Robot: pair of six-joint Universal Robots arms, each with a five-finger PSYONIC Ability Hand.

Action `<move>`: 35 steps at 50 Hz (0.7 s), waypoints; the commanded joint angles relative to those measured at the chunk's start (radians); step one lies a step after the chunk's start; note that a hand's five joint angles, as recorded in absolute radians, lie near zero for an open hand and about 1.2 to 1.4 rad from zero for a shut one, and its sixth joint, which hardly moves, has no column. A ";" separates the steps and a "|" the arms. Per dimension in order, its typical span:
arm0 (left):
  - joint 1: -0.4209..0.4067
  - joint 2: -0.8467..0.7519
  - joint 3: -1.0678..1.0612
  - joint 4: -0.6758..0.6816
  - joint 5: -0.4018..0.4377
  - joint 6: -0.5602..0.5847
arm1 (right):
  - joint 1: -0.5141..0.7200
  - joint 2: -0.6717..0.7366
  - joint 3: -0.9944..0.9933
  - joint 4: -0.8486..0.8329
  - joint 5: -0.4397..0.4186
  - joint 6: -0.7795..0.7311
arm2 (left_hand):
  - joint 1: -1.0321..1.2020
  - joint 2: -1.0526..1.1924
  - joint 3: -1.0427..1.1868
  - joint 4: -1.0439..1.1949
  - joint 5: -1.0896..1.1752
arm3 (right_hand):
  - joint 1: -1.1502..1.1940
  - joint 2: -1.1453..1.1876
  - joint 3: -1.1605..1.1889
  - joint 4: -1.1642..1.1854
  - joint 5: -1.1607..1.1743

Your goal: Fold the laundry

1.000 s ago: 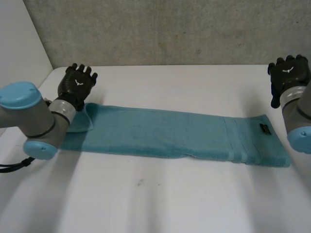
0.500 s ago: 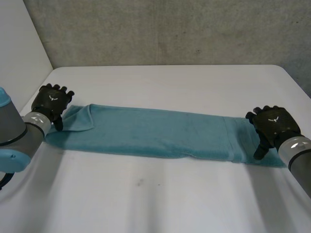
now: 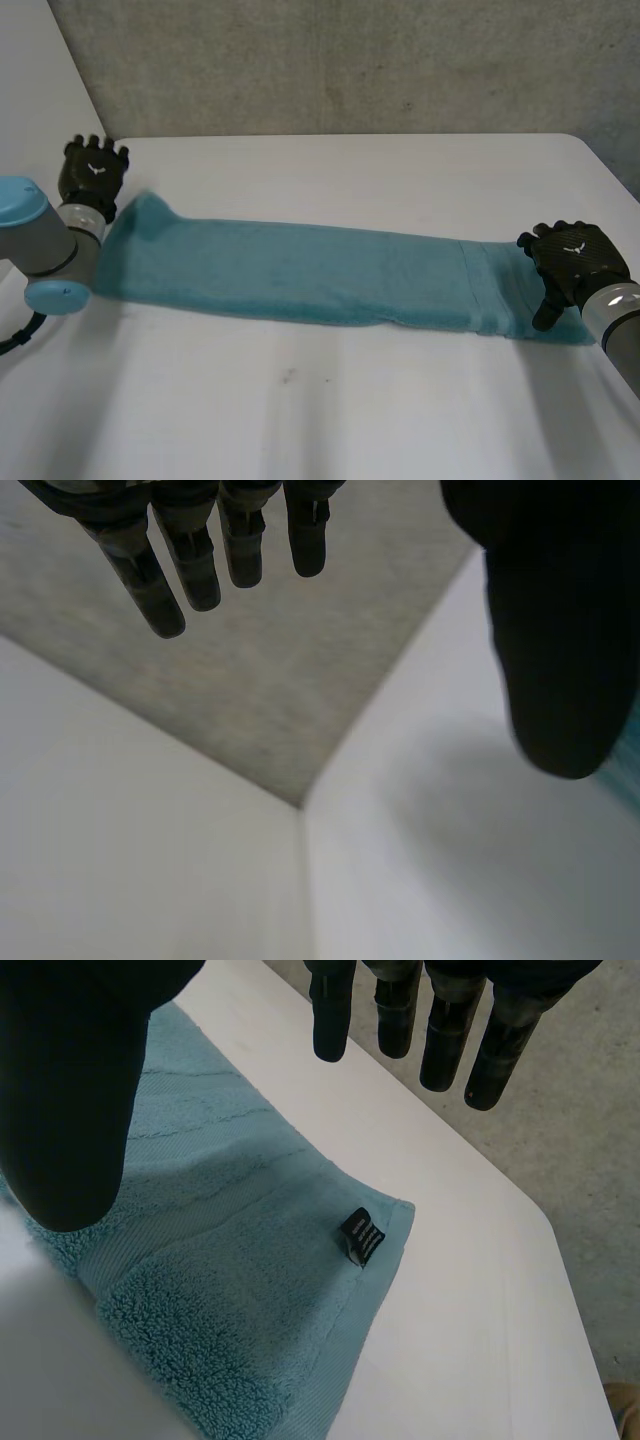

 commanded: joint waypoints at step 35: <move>-0.169 0.526 -0.577 -0.186 -0.053 -0.431 | -0.133 0.050 -0.017 0.082 -0.106 0.026 | -0.023 -0.033 -0.042 -0.030 -0.050 | 0.135 0.122 0.129 0.110 0.102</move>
